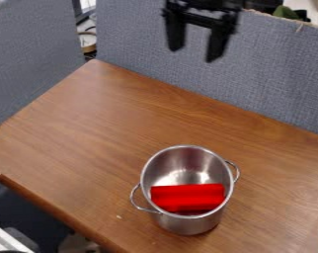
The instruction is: Put the red object in the metal pot
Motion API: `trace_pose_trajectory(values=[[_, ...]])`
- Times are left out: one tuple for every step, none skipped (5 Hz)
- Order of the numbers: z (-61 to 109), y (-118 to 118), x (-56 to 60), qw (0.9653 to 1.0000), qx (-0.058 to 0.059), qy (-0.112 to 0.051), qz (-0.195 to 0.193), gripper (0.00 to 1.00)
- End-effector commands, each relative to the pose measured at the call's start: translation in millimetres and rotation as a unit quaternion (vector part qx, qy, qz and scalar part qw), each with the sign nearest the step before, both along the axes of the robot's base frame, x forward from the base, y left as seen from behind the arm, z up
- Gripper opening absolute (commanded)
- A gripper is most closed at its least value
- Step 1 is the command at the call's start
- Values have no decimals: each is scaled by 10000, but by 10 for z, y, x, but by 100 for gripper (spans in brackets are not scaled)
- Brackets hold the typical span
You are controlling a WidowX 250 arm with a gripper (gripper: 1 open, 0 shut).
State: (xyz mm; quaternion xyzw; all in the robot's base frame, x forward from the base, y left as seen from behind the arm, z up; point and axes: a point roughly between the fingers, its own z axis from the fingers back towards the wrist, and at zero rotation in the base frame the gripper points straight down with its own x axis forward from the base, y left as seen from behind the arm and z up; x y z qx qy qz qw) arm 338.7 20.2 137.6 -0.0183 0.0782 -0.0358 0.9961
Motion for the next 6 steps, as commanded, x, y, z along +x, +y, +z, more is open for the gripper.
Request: trace_pose_trajectory(values=[[165,229,79,9996,46,-209,-180,100],[86,76,-103,9996,22,-243,155,100],[112,-259,-461,9982,-89,-381,465,100],[113,-424,-473,9957,-23,-506,773,100],[171,-464,-403,9956,171,-578,712,100],[170,-505,-415,9936,235,-581,936,100]])
